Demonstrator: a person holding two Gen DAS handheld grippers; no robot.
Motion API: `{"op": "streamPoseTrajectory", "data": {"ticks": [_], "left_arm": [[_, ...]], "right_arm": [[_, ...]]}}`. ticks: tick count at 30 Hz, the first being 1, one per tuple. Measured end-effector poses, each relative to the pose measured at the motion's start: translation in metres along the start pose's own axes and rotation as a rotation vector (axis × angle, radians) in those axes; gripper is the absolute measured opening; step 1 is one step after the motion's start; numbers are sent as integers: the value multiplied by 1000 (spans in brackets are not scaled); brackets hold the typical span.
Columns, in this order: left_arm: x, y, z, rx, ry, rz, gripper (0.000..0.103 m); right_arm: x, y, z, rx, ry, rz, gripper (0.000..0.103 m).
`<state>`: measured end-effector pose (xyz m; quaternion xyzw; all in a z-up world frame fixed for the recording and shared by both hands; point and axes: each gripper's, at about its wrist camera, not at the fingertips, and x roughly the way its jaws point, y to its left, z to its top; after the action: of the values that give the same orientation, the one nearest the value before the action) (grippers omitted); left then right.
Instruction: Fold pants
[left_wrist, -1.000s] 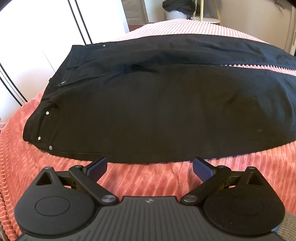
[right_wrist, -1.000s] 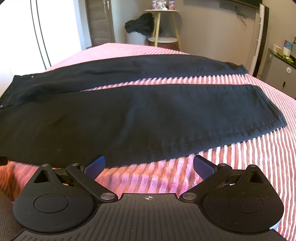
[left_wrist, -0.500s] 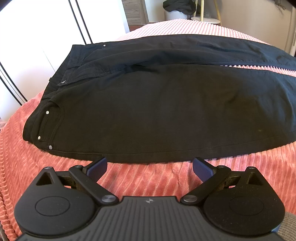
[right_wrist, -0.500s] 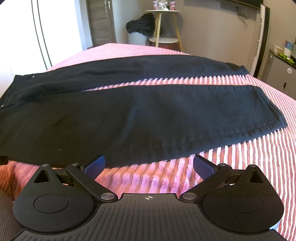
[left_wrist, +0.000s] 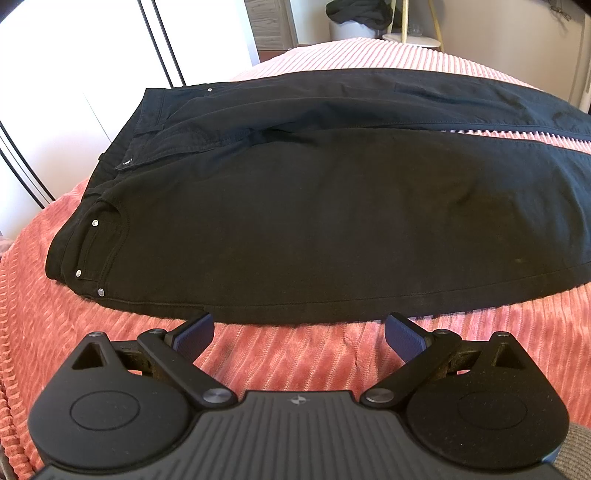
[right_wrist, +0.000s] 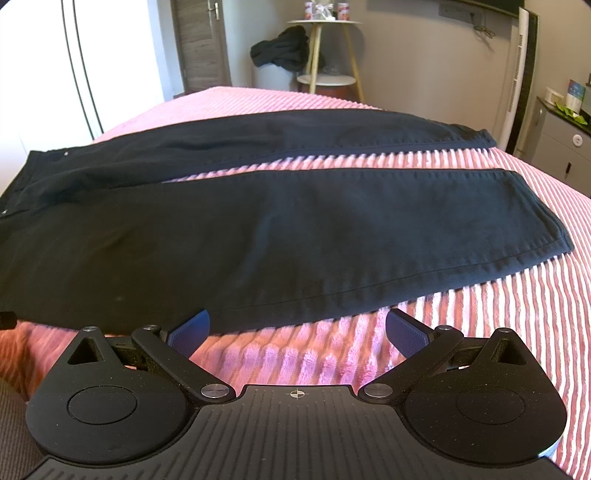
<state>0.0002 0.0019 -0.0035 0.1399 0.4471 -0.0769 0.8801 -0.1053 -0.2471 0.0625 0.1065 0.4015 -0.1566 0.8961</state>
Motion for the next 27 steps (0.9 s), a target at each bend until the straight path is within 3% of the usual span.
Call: {"op": "streamPoseTrajectory", "data": {"ticks": [27], "left_arm": [[-1, 3, 0, -7, 0, -6, 99]], "right_arm": [[-1, -1, 1, 10, 1, -1, 103]]}}
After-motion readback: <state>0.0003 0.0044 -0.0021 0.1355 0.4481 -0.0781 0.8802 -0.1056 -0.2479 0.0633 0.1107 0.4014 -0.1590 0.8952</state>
